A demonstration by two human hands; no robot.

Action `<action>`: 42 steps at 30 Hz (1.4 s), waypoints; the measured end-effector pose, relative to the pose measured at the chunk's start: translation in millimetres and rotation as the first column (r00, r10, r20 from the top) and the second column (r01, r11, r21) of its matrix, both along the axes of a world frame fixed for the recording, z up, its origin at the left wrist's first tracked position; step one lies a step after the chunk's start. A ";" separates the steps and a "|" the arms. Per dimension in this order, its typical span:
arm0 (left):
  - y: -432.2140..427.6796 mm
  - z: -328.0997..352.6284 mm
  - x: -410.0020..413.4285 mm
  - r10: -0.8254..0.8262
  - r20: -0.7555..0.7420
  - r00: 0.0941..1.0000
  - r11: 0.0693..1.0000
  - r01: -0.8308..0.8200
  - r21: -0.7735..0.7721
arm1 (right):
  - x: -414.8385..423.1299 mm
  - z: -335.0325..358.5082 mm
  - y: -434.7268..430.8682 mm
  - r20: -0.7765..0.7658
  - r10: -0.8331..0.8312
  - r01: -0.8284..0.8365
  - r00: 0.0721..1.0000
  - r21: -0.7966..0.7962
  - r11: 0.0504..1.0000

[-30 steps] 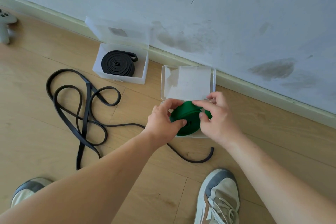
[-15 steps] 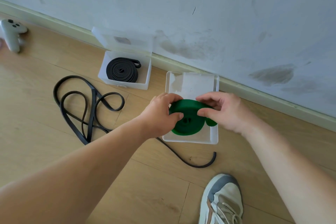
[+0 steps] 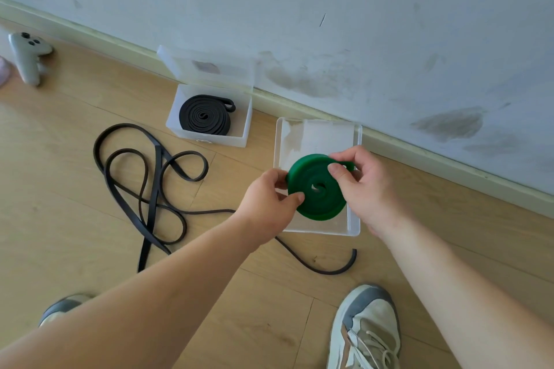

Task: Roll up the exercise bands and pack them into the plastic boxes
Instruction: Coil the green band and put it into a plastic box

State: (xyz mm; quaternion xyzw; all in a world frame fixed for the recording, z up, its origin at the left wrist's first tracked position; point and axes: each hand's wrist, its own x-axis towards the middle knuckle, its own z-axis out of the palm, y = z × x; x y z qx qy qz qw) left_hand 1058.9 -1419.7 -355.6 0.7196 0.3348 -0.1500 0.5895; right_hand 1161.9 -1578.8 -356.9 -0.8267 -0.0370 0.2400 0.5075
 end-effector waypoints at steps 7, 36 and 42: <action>7.7 -3.5 4.9 -0.283 -0.045 0.958 0.909 0.283 0.306 | -12.9 -10.8 8.6 -0.006 0.140 -0.140 0.990 -0.080 0.987; 11.2 0.5 4.7 0.026 0.103 0.994 0.991 -0.013 -0.131 | 2.4 -6.6 -10.1 -0.207 0.130 -0.133 0.970 -0.001 0.991; 8.0 2.5 3.3 0.032 0.122 0.992 0.986 -0.011 -0.169 | -0.1 -1.4 -5.1 -0.224 0.123 -0.121 0.967 0.021 0.992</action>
